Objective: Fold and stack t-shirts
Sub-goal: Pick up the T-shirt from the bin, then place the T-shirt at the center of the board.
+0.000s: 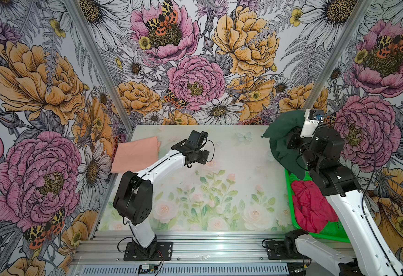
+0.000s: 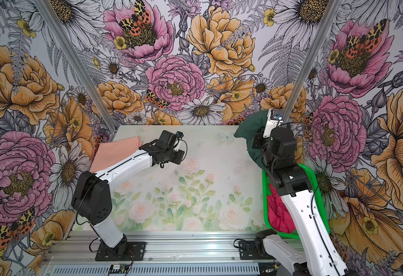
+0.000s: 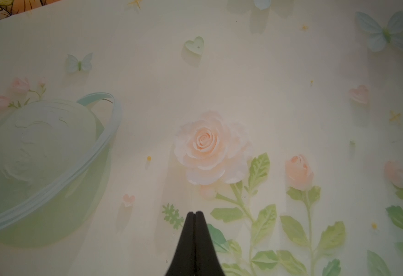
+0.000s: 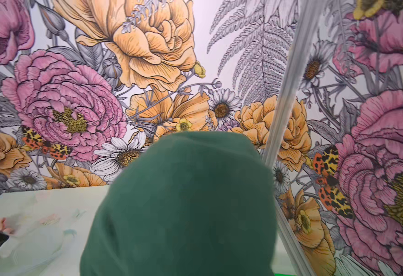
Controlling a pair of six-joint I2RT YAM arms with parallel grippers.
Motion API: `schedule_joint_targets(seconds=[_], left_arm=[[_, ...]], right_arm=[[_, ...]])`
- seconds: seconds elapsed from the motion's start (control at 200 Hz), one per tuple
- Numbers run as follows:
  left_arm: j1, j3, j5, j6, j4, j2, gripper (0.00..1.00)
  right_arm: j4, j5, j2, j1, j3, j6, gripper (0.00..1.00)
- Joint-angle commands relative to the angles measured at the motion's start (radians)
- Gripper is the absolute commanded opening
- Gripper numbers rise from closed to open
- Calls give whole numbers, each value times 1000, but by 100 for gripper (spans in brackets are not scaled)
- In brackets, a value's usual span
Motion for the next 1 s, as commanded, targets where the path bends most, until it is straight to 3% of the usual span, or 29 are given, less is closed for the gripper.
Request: schedule_joint_targets(seconds=[0.0,0.21,0.335,0.42,0.505,0.6,0.68,0.78,0.865,0.98,0.995], left_arm=[[-10,-59,-45,-10,140,-161,0],[-8,-134,-94,-1,147,-347,0],[-7,-161,-58,-12,146,-394,0],[-7,-170,-3,-8,145,-410,0],[-7,-173,-23,-39,148,-411,0],[-6,-167,-52,-88,153,-390,0],[-7,-164,-47,-118,162,-354,0],[-7,-155,-35,-150,163,-304,0],[-13,-148,-38,-151,163,-273,0],[-32,-149,-79,-142,163,-262,0],[-37,-150,-89,-137,163,-263,0]], right_arm=[[-66,-45,-5,98,79,-64,0],[-257,-233,-83,256,97,62,0],[-343,-327,-102,288,113,173,0],[-360,-365,-95,302,108,202,0],[-359,-373,-50,303,101,202,0],[-360,-385,103,303,121,168,0],[-345,-444,336,303,187,123,0],[-294,-527,645,302,353,77,0],[-277,-513,879,303,570,76,0],[-274,-403,1103,302,871,66,28],[-275,-392,1125,303,901,56,38]])
